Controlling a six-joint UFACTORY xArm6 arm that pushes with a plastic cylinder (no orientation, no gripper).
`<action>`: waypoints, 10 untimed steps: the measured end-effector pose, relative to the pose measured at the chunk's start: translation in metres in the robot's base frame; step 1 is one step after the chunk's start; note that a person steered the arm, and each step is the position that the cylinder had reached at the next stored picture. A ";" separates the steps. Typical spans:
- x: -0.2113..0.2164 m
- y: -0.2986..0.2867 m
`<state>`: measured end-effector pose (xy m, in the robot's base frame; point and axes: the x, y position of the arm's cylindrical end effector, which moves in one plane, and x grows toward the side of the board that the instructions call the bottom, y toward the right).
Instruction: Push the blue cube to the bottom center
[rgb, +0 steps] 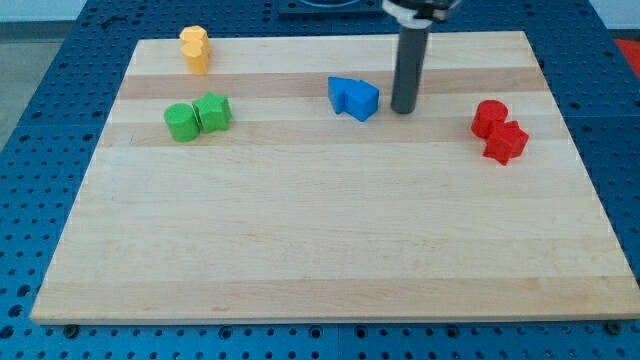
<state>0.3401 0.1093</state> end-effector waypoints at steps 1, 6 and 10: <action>-0.020 0.014; 0.024 -0.085; 0.062 -0.130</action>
<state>0.4018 -0.0206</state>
